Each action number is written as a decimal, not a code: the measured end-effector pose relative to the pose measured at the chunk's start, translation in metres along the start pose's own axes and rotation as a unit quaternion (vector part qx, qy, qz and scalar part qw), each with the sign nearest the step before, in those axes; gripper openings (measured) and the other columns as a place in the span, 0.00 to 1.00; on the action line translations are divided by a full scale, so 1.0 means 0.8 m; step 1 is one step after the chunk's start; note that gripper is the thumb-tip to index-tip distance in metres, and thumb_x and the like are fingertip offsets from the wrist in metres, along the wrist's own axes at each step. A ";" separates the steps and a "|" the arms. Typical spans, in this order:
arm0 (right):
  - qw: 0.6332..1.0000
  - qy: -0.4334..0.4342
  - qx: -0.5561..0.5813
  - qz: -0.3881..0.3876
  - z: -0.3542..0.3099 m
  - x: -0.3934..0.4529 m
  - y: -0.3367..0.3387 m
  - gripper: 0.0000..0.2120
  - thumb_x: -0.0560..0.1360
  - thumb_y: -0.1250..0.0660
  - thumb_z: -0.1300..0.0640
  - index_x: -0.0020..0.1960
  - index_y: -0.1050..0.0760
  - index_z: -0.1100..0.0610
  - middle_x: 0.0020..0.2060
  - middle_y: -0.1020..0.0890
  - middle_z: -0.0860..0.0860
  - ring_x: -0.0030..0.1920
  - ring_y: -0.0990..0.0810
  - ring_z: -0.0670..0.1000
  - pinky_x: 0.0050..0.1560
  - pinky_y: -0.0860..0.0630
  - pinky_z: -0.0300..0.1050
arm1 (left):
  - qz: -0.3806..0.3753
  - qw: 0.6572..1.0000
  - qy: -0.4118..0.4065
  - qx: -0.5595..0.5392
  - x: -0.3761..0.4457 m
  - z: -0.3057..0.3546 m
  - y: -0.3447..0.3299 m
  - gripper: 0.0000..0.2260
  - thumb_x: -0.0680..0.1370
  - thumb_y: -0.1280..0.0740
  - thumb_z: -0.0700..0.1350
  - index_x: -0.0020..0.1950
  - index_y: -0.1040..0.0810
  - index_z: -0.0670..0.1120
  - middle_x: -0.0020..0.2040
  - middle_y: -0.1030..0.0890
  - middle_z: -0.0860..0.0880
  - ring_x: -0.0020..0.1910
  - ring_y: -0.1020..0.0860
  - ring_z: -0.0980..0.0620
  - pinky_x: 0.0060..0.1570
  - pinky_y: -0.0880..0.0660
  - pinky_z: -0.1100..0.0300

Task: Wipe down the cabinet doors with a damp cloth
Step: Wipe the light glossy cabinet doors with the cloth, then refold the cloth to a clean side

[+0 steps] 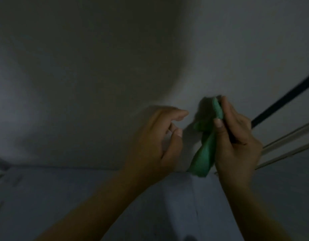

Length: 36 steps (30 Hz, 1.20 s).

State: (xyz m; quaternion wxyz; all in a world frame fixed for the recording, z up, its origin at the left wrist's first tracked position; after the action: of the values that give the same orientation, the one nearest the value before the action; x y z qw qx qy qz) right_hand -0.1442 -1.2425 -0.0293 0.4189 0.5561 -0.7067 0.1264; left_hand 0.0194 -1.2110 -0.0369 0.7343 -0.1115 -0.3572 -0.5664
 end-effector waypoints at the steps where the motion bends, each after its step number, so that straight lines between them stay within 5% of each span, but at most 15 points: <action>1: 0.999 -0.010 0.015 -0.028 -0.015 0.005 -0.013 0.19 0.77 0.37 0.56 0.67 0.33 0.58 0.59 0.26 0.28 0.58 0.27 0.39 0.61 0.32 0.31 | 0.003 1.000 0.017 -0.003 0.000 -0.004 0.011 0.13 0.78 0.41 0.42 0.59 0.24 0.40 0.52 0.23 0.49 0.47 0.25 0.57 0.49 0.29 0.68; 6: 0.977 -0.056 0.055 -0.197 -0.105 0.025 -0.088 0.20 0.78 0.37 0.51 0.67 0.32 0.56 0.61 0.25 0.35 0.60 0.25 0.40 0.60 0.30 0.32 | 0.001 0.976 0.203 -0.081 0.001 -0.002 0.087 0.14 0.80 0.43 0.49 0.61 0.25 0.48 0.50 0.20 0.50 0.45 0.20 0.54 0.46 0.24 0.61; 8: 0.964 -0.099 0.060 -0.239 -0.147 0.034 -0.112 0.19 0.77 0.37 0.53 0.66 0.31 0.52 0.58 0.22 0.44 0.58 0.23 0.41 0.59 0.29 0.31 | -0.009 0.940 0.308 -0.148 0.003 0.010 0.124 0.12 0.79 0.43 0.51 0.58 0.23 0.50 0.48 0.19 0.50 0.46 0.19 0.55 0.48 0.23 0.60; 10: 0.952 -0.131 0.070 -0.269 -0.192 0.044 -0.129 0.18 0.76 0.35 0.54 0.65 0.30 0.50 0.57 0.23 0.41 0.59 0.23 0.40 0.59 0.29 0.31 | -0.011 0.893 0.389 -0.228 0.006 0.032 0.160 0.11 0.79 0.42 0.50 0.55 0.22 0.53 0.49 0.18 0.52 0.48 0.20 0.54 0.51 0.23 0.59; 18: 0.837 -0.328 0.149 -0.412 -0.397 0.111 -0.164 0.10 0.75 0.31 0.57 0.51 0.22 0.42 0.50 0.18 0.39 0.52 0.19 0.39 0.51 0.23 0.35 | 0.031 0.804 0.531 -0.265 0.012 0.201 0.320 0.19 0.78 0.38 0.50 0.68 0.27 0.50 0.62 0.21 0.50 0.58 0.21 0.52 0.52 0.25 0.62; 22: 0.771 -0.362 0.166 -0.497 -0.492 0.117 -0.161 0.06 0.74 0.30 0.56 0.47 0.20 0.45 0.45 0.16 0.46 0.48 0.18 0.44 0.45 0.23 0.35 | 0.183 0.770 0.564 -0.238 -0.006 0.309 0.375 0.15 0.78 0.34 0.41 0.64 0.24 0.49 0.55 0.19 0.50 0.51 0.19 0.51 0.48 0.23 0.62; 27: 0.698 -0.310 0.182 -0.620 -0.625 0.107 -0.136 0.05 0.73 0.29 0.55 0.49 0.19 0.54 0.44 0.16 0.50 0.45 0.17 0.48 0.43 0.22 0.38 | 0.411 0.704 0.553 -0.174 -0.050 0.460 0.425 0.06 0.73 0.31 0.45 0.44 0.20 0.43 0.33 0.21 0.48 0.30 0.25 0.49 0.32 0.26 0.59; 31: 0.644 -0.242 0.204 -0.696 -0.739 0.058 -0.092 0.03 0.73 0.28 0.57 0.45 0.22 0.52 0.42 0.17 0.47 0.41 0.19 0.40 0.42 0.24 0.33 | 0.543 0.650 0.515 -0.133 -0.110 0.579 0.450 0.05 0.77 0.34 0.39 0.42 0.22 0.40 0.29 0.24 0.46 0.27 0.28 0.50 0.29 0.30 0.62; 36: 0.585 -0.203 0.224 -0.753 -0.861 -0.053 -0.011 0.04 0.73 0.28 0.56 0.44 0.23 0.50 0.42 0.17 0.48 0.44 0.18 0.45 0.46 0.22 0.39 | 0.650 0.579 0.485 -0.089 -0.231 0.712 0.463 0.05 0.77 0.33 0.40 0.44 0.22 0.39 0.30 0.25 0.44 0.27 0.29 0.49 0.28 0.31 0.62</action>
State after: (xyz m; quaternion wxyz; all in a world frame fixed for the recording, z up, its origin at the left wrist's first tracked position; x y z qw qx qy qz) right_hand 0.1758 -0.7730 0.3624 0.0724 0.9766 -0.0516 -0.1957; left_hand 0.1113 -0.6250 0.3422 0.9563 -0.0872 0.2717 0.0634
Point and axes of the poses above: each hand's wrist, its own x-axis towards the middle knuckle, its own y-axis out of the back of the hand, z = x × y, the point moved 5 cm from there along x, towards the middle knuckle
